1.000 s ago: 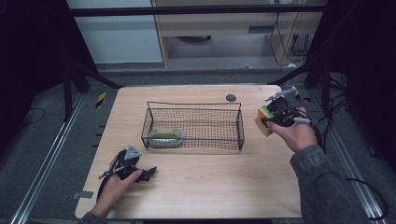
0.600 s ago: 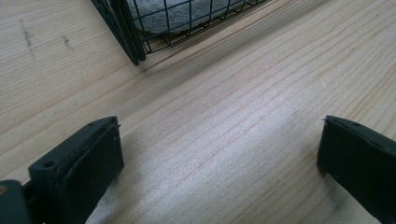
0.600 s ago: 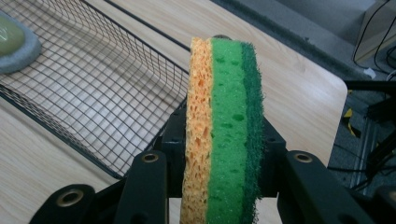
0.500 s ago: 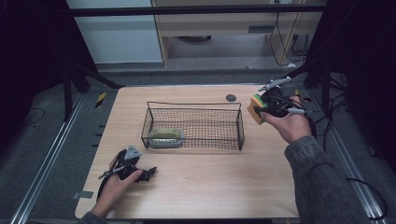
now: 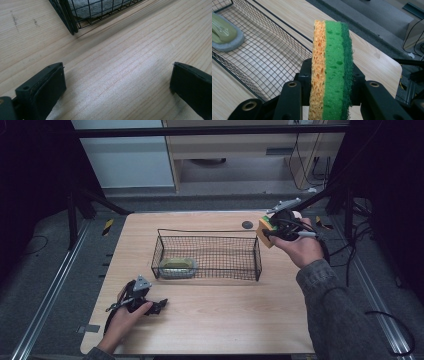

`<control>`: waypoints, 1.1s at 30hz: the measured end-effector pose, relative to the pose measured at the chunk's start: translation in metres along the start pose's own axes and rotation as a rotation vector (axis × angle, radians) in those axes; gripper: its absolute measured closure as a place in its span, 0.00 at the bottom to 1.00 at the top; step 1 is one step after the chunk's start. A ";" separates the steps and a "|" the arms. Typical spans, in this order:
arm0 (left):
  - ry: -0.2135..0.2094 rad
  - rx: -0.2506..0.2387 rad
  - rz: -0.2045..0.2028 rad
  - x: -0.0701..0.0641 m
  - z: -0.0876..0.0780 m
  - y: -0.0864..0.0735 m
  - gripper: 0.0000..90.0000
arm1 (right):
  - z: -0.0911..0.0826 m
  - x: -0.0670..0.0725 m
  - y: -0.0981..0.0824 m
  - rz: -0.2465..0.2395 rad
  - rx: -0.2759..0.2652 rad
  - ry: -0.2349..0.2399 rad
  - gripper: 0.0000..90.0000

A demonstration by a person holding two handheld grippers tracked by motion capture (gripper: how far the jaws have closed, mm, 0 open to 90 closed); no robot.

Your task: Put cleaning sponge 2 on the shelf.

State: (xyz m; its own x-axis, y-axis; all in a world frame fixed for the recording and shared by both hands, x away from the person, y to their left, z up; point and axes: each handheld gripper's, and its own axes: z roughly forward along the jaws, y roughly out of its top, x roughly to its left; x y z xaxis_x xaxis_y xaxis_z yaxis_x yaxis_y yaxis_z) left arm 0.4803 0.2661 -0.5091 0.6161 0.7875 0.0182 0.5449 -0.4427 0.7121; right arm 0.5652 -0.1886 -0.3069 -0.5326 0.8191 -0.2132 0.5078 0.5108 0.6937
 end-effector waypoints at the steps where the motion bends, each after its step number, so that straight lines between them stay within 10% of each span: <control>1: 0.000 0.000 0.000 0.000 0.000 0.000 0.00 | 0.001 0.001 0.001 -0.005 -0.002 0.001 0.72; 33: -0.001 0.000 0.000 0.000 0.000 0.000 0.00 | 0.043 0.029 0.008 -0.060 0.005 0.093 0.72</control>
State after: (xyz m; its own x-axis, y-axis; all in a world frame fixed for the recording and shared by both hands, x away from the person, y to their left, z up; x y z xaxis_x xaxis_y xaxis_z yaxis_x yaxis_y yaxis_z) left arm 0.4805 0.2661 -0.5091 0.6165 0.7872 0.0176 0.5450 -0.4428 0.7120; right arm 0.5830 -0.1494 -0.3377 -0.6227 0.7591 -0.1896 0.4761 0.5599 0.6781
